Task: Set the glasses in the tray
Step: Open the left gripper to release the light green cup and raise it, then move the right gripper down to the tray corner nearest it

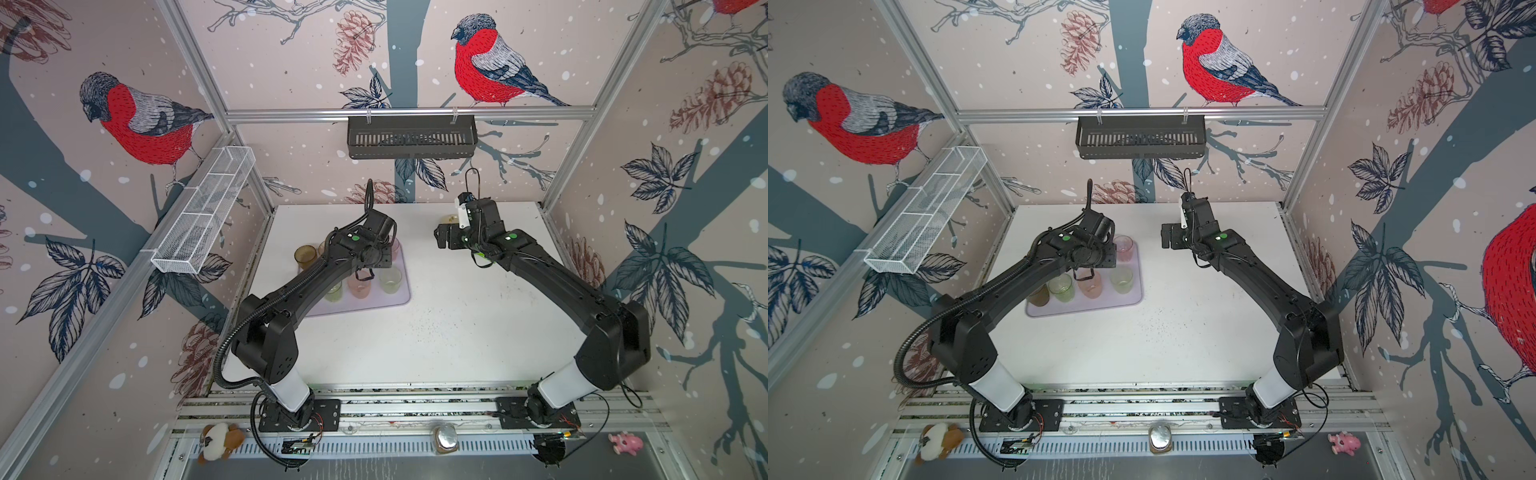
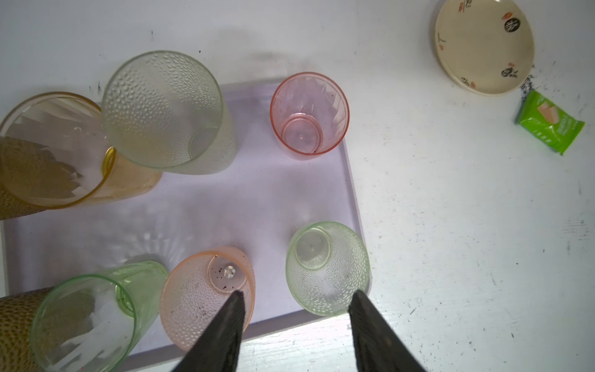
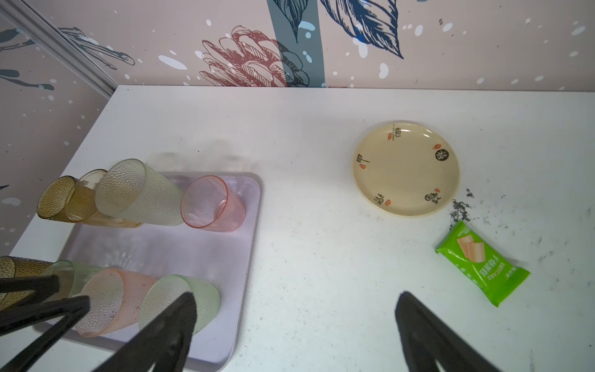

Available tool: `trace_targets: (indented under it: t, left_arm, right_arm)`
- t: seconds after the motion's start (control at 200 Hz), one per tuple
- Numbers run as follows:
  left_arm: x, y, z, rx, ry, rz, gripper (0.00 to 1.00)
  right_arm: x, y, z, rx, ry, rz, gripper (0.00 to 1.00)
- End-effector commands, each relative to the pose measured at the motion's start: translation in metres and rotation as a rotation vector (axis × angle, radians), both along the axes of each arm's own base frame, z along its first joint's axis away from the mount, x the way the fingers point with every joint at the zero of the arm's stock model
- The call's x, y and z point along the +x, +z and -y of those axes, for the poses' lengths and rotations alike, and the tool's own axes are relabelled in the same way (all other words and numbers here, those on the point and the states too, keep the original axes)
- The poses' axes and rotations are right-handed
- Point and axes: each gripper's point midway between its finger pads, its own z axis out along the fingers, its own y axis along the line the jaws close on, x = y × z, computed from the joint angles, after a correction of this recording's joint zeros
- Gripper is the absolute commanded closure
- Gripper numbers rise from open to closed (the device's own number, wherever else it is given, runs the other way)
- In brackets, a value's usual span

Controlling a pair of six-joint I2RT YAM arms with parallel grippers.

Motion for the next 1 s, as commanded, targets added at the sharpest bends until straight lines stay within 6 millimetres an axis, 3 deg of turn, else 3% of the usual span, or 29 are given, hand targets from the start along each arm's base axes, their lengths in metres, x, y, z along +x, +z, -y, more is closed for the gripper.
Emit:
trace_targets:
  t: [0.0,0.095,0.285,0.665,0.991]
  left_arm:
    - [-0.004,0.011,-0.005,-0.025,0.027,-0.003,0.35]
    - [-0.005,0.019,-0.006,-0.050,0.028,0.007,0.19]
    - [-0.004,0.030,-0.017,-0.100,0.053,0.023,0.04]
    - [0.002,0.055,-0.037,-0.179,0.080,0.128,0.03]
    - [0.005,0.062,-0.035,-0.218,0.061,0.143,0.03]
  right_arm:
    - [0.003,-0.002,-0.007,0.046,0.007,-0.006,0.04]
    - [0.003,-0.012,-0.010,0.049,0.017,-0.031,0.04]
    - [0.005,-0.037,-0.018,0.045,0.039,-0.111,0.05]
    - [0.014,-0.078,-0.038,0.062,0.091,-0.200,0.07]
    - [0.022,-0.113,-0.055,0.052,0.128,-0.269,0.10]
